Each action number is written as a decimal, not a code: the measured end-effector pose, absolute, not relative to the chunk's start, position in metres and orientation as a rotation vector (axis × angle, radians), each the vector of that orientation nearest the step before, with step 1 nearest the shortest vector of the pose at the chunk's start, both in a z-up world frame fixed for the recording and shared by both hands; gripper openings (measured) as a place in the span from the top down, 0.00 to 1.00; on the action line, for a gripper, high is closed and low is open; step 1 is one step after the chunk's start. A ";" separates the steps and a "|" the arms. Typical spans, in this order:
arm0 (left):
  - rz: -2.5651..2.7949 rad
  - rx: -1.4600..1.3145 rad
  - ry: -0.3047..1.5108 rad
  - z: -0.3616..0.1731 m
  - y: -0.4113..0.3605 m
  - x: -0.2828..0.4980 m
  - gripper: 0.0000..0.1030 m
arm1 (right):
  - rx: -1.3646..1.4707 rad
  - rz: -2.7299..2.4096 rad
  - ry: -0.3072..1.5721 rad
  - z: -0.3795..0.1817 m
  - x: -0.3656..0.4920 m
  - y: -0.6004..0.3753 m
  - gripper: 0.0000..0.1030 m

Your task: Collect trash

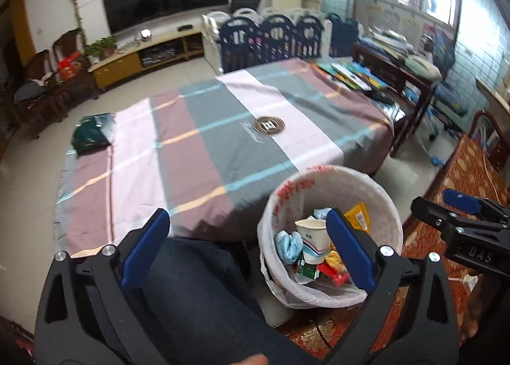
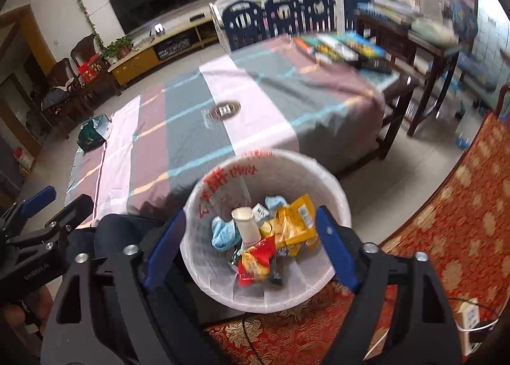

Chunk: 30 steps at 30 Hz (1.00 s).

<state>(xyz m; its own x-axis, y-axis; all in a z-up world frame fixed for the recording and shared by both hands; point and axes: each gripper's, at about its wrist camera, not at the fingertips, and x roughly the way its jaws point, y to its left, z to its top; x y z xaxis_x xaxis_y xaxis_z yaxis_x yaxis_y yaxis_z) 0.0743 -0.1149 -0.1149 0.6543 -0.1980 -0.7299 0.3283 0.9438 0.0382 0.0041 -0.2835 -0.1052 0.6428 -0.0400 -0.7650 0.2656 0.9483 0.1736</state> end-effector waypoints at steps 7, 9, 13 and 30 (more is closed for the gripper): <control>-0.244 0.116 0.728 -0.061 -0.087 0.042 0.03 | 0.159 -0.203 0.725 -0.044 -0.023 -0.245 0.03; -0.236 0.115 0.707 -0.051 -0.083 0.033 0.03 | 0.151 -0.203 0.727 -0.041 -0.025 -0.241 0.03; -0.208 0.108 0.666 -0.034 -0.075 0.020 0.03 | 0.135 -0.218 0.734 -0.041 -0.025 -0.239 0.03; -0.159 0.096 0.633 -0.020 -0.064 0.013 0.03 | 0.115 -0.234 0.725 -0.038 -0.028 -0.236 0.03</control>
<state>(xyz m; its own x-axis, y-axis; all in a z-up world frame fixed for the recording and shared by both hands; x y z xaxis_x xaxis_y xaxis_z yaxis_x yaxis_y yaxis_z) 0.0131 -0.0639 -0.0199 0.7944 -0.1185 -0.5957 0.1769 0.9834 0.0404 -0.0279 -0.2361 -0.0383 0.7241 -0.1721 -0.6679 0.2514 0.9676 0.0232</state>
